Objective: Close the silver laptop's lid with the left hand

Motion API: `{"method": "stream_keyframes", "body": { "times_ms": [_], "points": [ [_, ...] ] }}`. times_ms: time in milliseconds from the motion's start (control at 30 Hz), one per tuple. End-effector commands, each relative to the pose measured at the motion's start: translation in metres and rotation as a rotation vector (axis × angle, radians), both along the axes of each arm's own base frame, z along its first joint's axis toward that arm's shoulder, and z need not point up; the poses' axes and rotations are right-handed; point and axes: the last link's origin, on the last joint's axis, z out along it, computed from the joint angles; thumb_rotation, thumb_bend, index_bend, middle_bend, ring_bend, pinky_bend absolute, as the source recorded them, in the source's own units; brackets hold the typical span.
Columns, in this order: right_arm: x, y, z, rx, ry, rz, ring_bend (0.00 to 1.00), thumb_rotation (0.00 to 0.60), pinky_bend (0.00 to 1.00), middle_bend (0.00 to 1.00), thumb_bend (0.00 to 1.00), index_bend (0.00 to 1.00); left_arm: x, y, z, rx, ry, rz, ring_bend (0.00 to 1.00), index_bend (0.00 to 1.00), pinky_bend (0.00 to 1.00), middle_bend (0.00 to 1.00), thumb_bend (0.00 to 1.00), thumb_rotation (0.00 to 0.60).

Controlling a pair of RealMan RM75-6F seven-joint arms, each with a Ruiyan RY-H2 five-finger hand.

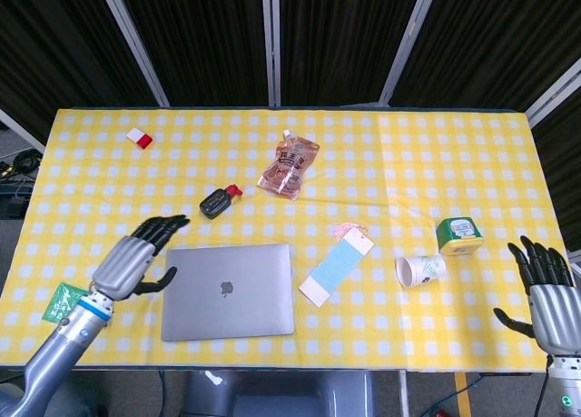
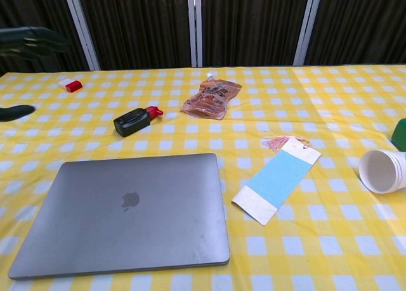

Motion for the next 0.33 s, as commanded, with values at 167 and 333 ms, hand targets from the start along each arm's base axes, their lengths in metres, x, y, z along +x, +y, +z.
{"method": "stream_keyframes", "body": {
  "times_ms": [167,333],
  "points": [
    [-0.003,0.002,0.006,-0.007,-0.011,-0.010,0.00,0.600,0.00,0.00,0.00,0.00,-0.057,-0.056,0.041,0.259,0.128,0.146,0.00,0.00,0.00,0.00,0.00,0.600],
    [-0.004,0.002,0.010,-0.018,-0.027,-0.020,0.00,0.600,0.00,0.00,0.00,0.00,-0.074,-0.066,0.042,0.266,0.107,0.160,0.00,0.00,0.00,0.00,0.00,0.600]
  ]
}}
